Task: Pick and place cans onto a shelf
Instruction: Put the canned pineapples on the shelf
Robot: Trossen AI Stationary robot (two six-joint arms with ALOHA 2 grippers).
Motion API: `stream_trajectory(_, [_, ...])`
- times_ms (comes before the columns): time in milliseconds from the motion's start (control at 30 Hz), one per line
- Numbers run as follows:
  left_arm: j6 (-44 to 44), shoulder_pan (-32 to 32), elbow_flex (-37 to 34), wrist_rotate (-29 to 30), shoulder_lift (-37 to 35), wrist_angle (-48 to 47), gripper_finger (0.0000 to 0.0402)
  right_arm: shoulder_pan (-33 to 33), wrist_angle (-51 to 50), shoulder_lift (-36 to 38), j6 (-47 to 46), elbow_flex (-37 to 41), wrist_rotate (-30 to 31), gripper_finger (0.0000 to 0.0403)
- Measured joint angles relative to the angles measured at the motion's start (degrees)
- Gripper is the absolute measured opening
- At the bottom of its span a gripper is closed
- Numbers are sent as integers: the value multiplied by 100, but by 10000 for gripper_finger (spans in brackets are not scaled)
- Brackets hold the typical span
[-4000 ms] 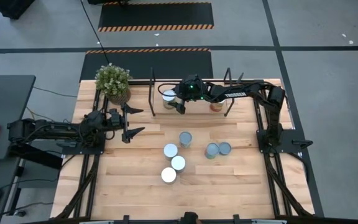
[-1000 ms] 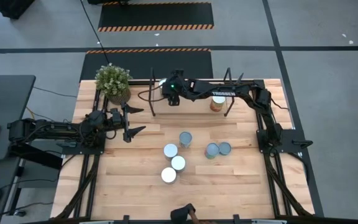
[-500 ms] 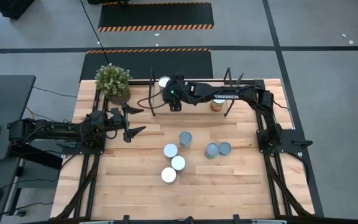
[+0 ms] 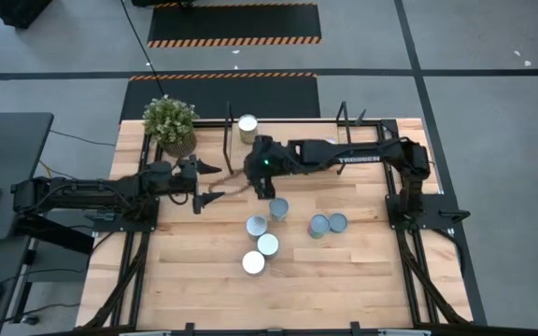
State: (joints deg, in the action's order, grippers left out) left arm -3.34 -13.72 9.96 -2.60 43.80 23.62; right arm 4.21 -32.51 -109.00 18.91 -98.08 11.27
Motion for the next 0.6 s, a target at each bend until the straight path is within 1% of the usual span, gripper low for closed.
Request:
stream_trajectory(167, [88, 9, 0, 1, 3, -51, 396, -375, -292, 318, -138, 0, -107, 375])
stream_trajectory(233, [73, 9, 0, -1, 3, -65, 396, -466, -399, 370, -319, -3, -283, 375])
stream_trajectory(367, [-56, 9, 0, -2, 5, -83, 396, -611, -567, 247, -784, -2, -703, 375])
stream_trajectory(467, [-81, 9, 0, -6, 5, -83, 396, -752, -627, 183, -827, 27, -802, 375])
stream_trajectory(600, [-78, 9, -2, -6, 5, -83, 396, -903, -251, -47, -872, 35, -824, 375])
